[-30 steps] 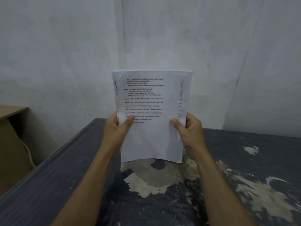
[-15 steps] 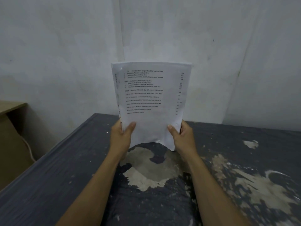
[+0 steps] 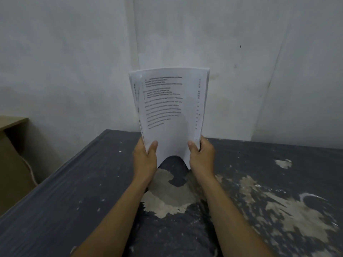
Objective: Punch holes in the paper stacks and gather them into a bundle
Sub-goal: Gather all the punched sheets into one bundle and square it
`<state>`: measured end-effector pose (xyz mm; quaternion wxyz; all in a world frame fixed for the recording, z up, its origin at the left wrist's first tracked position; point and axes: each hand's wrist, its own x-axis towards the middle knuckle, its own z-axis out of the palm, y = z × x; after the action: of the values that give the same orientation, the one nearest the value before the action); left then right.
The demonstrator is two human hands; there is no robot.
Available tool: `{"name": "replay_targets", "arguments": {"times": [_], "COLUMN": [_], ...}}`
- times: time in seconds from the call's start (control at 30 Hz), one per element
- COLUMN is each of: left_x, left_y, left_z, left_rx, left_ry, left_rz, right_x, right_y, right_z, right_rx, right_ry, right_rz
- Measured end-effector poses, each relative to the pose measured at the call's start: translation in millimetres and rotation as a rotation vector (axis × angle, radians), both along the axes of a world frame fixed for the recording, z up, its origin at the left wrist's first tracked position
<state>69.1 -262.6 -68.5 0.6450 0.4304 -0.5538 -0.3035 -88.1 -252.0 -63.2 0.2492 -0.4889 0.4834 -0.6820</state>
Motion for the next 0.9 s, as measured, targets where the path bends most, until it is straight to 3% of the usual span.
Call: {"name": "replay_targets", "arguments": {"times": [0.27,0.53,0.9], "left_x": [5,17,36], "left_y": [-3,-3,14], "left_z": [-1,10,98], "left_rx": [0.045,0.117,-0.143], "left_ry": [-0.027,0.014,-0.059], "left_rz": [0.006,-0.086,-0.09], "right_x": [-4,-21,-22], "right_y": [0,7,13], "right_z": [-2,54,60], "right_rx": [0.1,-0.047,-0.053], "right_ry": [-0.004,-0.012,-0.04], "right_rz": [0.041,0.077,0.085]}}
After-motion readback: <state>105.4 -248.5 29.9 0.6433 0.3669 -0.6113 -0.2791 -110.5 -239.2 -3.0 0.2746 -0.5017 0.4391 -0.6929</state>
